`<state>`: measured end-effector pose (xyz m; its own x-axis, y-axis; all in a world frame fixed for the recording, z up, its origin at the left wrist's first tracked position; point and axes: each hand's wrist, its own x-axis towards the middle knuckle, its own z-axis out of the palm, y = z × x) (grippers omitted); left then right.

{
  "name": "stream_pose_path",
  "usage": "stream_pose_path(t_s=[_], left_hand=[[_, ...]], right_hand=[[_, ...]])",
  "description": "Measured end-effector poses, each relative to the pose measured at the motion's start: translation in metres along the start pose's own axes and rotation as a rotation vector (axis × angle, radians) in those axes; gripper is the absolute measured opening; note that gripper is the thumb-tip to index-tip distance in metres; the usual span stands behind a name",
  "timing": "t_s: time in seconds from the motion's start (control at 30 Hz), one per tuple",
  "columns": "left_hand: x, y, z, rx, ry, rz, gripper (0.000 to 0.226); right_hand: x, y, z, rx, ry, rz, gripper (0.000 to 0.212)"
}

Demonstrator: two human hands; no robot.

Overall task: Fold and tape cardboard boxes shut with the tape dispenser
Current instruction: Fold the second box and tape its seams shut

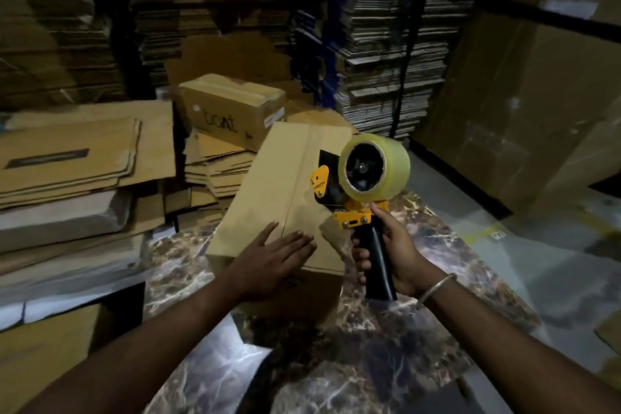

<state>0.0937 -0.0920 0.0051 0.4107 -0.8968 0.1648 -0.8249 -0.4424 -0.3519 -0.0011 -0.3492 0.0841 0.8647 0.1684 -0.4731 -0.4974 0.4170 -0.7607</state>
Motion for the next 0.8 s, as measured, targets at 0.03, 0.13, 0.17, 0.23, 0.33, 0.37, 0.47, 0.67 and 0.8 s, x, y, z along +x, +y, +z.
stream_pose_path(t_s=[0.03,0.13,0.17,0.23,0.33,0.37,0.47,0.67,0.8], left_hand=[[-0.009,0.003,0.003,-0.007,0.014,-0.044,0.066],[-0.033,0.016,0.01,-0.025,0.058,-0.236,0.066],[-0.038,0.023,0.011,-0.046,0.079,-0.313,0.065],[-0.041,0.04,0.013,-0.095,0.128,-0.47,0.064],[-0.035,0.066,0.02,-0.188,0.176,-0.704,0.07],[-0.033,0.076,0.024,-0.21,0.215,-0.765,0.071],[-0.027,0.103,0.037,-0.244,0.344,-0.9,0.068],[-0.02,0.133,0.05,-0.293,0.343,-1.049,0.071],[-0.01,0.147,0.044,-0.287,0.244,-1.178,0.073]], right_hand=[[0.003,0.0,0.004,-0.009,-0.008,0.003,0.063],[0.013,0.002,0.015,-0.024,-0.047,0.022,0.063],[0.017,0.002,0.018,-0.029,-0.067,0.032,0.064],[0.025,0.002,0.024,-0.049,-0.097,0.051,0.066],[0.037,0.001,0.033,-0.072,-0.148,0.074,0.068],[0.04,0.001,0.035,-0.067,-0.167,0.089,0.068],[0.05,-0.001,0.036,-0.079,-0.197,0.118,0.068],[0.072,-0.006,0.024,-0.115,-0.342,0.19,0.069],[0.082,-0.008,0.019,-0.098,-0.412,0.275,0.07]])
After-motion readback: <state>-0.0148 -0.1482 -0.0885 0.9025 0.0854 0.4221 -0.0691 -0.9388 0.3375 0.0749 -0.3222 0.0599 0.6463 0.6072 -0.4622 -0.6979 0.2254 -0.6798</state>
